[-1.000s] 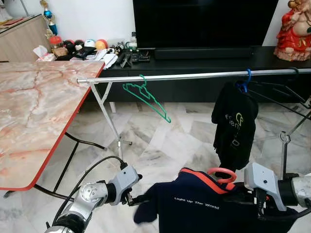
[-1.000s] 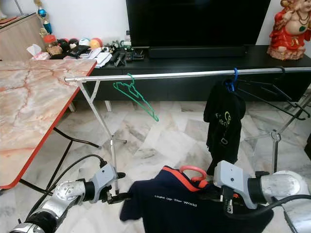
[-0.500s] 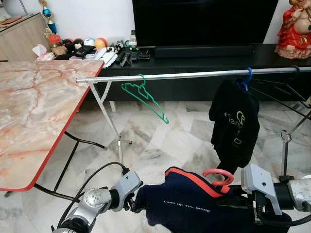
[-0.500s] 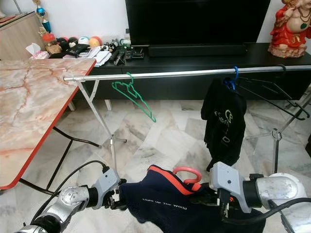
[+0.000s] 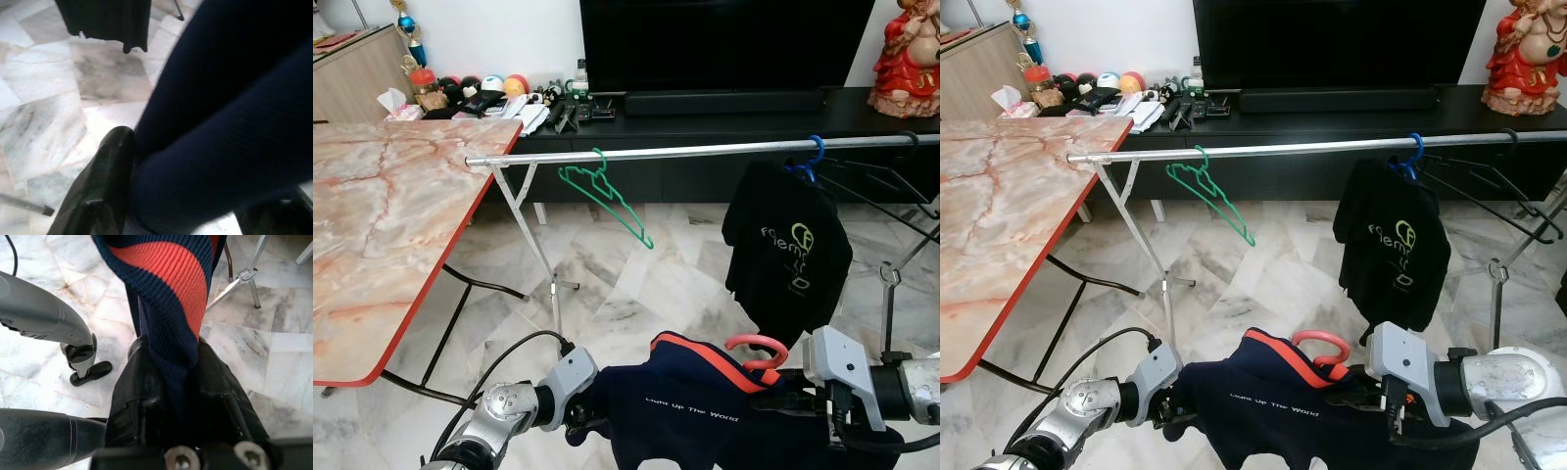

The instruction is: Hang hanger

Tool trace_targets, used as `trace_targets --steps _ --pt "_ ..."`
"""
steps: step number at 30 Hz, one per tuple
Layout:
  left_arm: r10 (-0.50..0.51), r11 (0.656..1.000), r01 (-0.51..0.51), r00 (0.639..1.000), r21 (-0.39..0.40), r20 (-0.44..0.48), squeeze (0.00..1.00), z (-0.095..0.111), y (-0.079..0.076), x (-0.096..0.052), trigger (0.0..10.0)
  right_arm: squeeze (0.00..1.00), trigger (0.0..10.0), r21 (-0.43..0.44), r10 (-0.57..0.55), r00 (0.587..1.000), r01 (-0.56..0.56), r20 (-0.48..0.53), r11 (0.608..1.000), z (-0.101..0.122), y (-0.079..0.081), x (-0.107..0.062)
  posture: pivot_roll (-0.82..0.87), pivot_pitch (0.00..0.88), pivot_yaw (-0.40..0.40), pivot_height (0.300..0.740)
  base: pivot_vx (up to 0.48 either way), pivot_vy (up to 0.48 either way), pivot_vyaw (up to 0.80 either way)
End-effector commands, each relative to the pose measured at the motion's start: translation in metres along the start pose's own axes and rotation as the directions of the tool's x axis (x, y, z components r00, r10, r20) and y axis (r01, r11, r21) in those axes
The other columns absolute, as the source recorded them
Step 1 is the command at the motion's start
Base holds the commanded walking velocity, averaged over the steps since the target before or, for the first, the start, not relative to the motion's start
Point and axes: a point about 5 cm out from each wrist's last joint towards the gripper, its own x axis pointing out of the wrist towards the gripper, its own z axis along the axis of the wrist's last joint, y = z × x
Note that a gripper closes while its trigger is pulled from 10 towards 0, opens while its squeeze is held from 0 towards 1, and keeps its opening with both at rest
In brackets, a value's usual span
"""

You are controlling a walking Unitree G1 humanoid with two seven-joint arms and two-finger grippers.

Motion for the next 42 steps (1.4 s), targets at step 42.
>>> trace_targets --steps 42 --pt "0.087 0.996 -0.088 0.966 0.005 -0.243 0.0 -0.04 -0.001 -0.017 0.0 0.0 10.0 -0.055 -0.149 0.989 0.149 0.008 0.987 0.008 -0.019 0.008 -0.05 0.082 0.086 0.74 0.0 0.0 0.0"
